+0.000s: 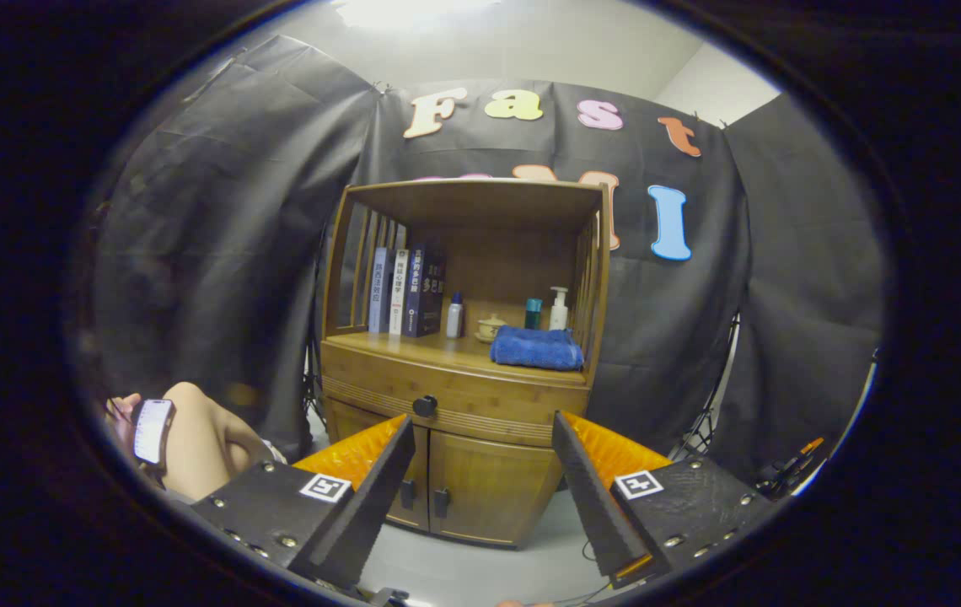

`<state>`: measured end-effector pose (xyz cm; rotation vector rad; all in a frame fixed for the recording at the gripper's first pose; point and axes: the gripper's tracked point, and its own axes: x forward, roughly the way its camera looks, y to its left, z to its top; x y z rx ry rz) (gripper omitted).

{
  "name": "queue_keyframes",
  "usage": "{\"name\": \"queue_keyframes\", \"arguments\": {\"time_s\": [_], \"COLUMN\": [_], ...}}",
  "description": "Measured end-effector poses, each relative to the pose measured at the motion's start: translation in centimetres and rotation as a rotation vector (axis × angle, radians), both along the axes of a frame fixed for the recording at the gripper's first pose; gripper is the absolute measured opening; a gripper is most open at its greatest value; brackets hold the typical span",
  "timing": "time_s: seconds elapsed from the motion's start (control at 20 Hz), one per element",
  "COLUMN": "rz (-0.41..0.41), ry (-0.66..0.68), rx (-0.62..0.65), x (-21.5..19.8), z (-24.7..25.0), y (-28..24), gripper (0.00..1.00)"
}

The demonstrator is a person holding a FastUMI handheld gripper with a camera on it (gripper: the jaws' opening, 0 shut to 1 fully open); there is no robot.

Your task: Pull open the drawer, take out the items inside it, and place them on the countertop above the cabinet.

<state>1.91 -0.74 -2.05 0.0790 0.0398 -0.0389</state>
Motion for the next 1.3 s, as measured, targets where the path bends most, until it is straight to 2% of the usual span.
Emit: {"name": "queue_keyframes", "arguments": {"time_s": [0.25,0.75,1.0,1.3], "rz": [-0.003,0.076,0.054,0.022], "ry": [-0.01,-0.044,-0.04,-0.025], "rx": [0.002,-0.036,-0.111,-0.152], "x": [3.7,14.2,21.3,26.6], "z": [-1.5,-4.4,-6.6,-8.4], "y": [1.1,6.6,9.0,12.5], "gripper": [0.98,0.98,0.98,0.98]}}
